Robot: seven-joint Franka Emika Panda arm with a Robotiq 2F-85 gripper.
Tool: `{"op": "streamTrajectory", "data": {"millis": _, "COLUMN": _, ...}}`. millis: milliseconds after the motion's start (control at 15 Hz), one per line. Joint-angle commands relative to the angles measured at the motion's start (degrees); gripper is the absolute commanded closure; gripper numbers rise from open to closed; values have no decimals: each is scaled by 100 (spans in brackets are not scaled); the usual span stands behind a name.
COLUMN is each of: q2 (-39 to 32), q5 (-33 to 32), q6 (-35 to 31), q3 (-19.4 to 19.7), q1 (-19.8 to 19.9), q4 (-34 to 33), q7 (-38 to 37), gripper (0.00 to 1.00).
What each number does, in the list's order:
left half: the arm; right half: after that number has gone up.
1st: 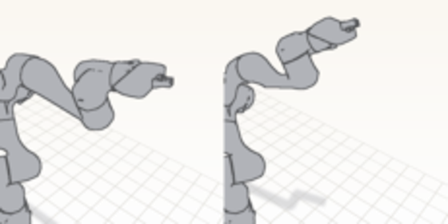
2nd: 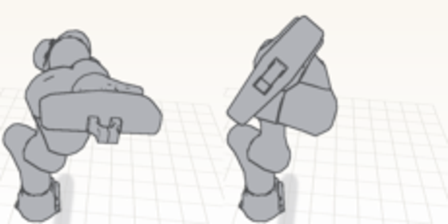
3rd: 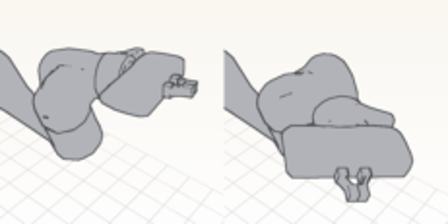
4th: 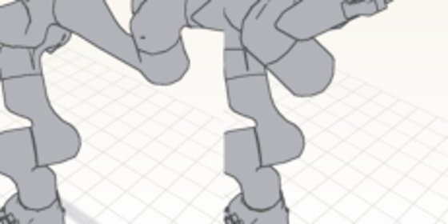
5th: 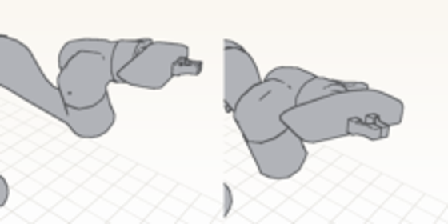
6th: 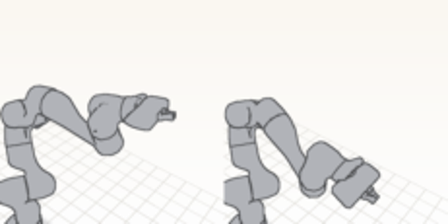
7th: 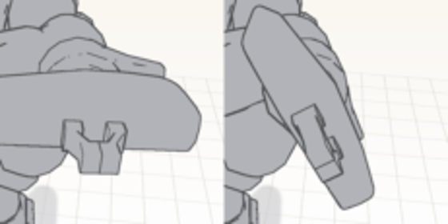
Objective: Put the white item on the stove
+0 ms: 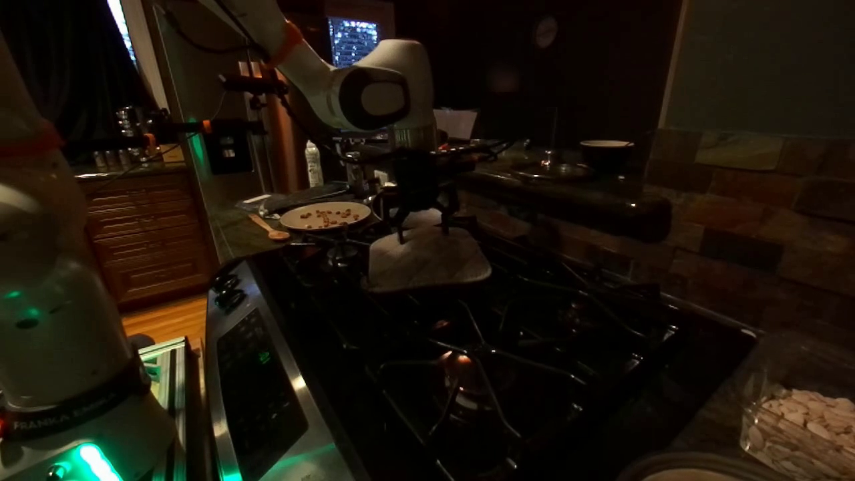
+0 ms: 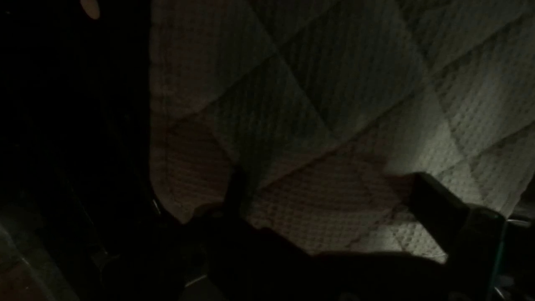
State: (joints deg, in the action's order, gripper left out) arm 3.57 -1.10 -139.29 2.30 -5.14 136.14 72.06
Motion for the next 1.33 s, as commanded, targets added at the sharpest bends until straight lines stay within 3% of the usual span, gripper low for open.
{"op": "streamTrajectory", "data": {"millis": 0, "q2": -181, "q5": 194, "q6": 100, "q3": -108, "q1": 84, "q4": -147, "q7": 209, "gripper": 26}}
{"op": "streamTrajectory", "data": {"millis": 467, "q2": -223, "q5": 238, "q6": 144, "q3": -149, "q1": 127, "q4": -250, "q7": 182, "gripper": 77}}
{"op": "streamTrajectory", "data": {"millis": 800, "q2": -126, "q5": 211, "q6": 256, "q3": -211, "q1": 105, "q4": -358, "q7": 135, "gripper": 84}}
{"op": "streamTrajectory", "data": {"millis": 1067, "q2": -61, "q5": 117, "q6": 403, "q3": -280, "q1": 88, "q4": -473, "q7": 64, "gripper": 100}}
{"op": "streamTrajectory", "data": {"millis": 1267, "q2": -85, "q5": 65, "q6": 493, "q3": -301, "q1": 104, "q4": -493, "q7": 37, "gripper": 97}}
